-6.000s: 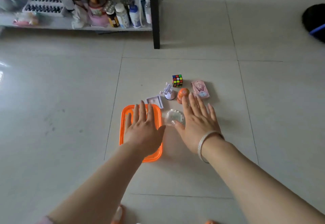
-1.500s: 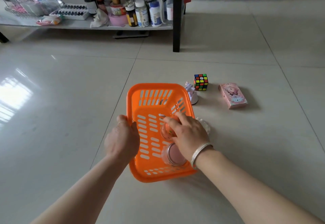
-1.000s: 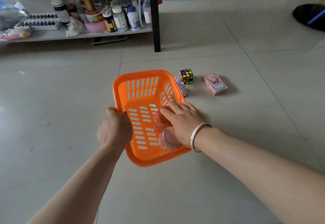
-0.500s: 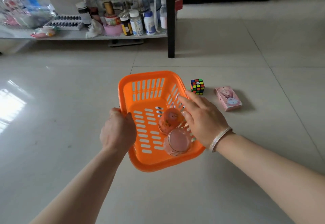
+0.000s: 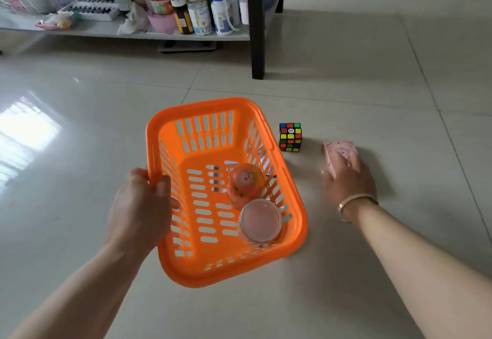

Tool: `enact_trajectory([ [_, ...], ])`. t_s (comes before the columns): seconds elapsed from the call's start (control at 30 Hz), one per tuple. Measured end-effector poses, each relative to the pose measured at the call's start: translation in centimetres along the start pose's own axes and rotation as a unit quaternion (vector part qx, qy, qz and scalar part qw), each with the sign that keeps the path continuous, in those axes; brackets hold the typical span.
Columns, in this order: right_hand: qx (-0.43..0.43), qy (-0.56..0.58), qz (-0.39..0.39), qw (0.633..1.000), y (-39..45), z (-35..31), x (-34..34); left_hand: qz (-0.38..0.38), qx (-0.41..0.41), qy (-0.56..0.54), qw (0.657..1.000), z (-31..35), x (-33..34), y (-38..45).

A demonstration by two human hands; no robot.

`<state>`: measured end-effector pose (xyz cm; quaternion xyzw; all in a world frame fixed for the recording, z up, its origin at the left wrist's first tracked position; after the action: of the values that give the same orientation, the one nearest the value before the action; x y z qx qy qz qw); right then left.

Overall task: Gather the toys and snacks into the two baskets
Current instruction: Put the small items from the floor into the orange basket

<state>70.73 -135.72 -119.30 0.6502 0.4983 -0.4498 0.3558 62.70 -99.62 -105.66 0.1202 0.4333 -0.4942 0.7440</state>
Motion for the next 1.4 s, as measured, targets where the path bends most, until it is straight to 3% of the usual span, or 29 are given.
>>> enact_trajectory([
  [0.27, 0.121, -0.066, -0.091, 0.986, 2.5, 4.4, 4.4, 0.019, -0.029, -0.014, 0.999, 0.2, 0.9, -0.3],
  [0.43, 0.127, -0.026, 0.011, 0.992, 2.1, 4.2, 3.9, 0.03, -0.036, 0.004, 0.999, 0.2, 1.1, -0.7],
  [0.57, 0.138, 0.085, 0.078, 0.984, 0.6, 2.6, 3.0, 0.019, -0.035, 0.001, 0.999, 0.3, 1.2, -0.7],
  [0.67, 0.087, 0.197, 0.149, 0.965, 0.4, 0.3, -0.5, 0.011, -0.025, 0.003, 1.0, 0.5, 1.2, -0.7],
  [0.83, -0.125, 0.297, 0.233, 0.918, -2.4, -7.0, -9.3, -0.009, -0.004, 0.021, 1.0, 1.1, 0.8, -1.4],
  [0.93, -0.234, 0.285, 0.196, 0.909, -5.7, -12.2, -12.4, -0.018, 0.006, 0.028, 0.999, 0.9, 0.1, -1.8],
  [1.1, -0.369, 0.119, 0.055, 0.92, -9.5, -18.8, -11.6, -0.03, 0.032, 0.024, 0.999, -0.4, -1.5, -2.3],
  [1.23, -0.343, 0.031, -0.085, 0.935, -9.8, -21.6, -8.9, -0.052, 0.053, 0.03, 0.997, -1.6, -2.4, -2.7],
  [1.4, -0.319, -0.026, -0.174, 0.931, -9.6, -23.6, -5.8, -0.08, 0.038, 0.042, 0.995, -3.9, -3.0, -3.1],
])
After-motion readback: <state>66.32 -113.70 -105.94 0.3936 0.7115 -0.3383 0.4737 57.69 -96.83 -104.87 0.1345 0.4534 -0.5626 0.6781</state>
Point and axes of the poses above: each hand's wrist, its own y-axis towards the middle knuckle, its own x-axis out of the palm, z = x × y, the point moved 6 cm from there along y, towards the middle knuckle, and after that the axes turned 4 degrees about y, right-handed, at the moved point
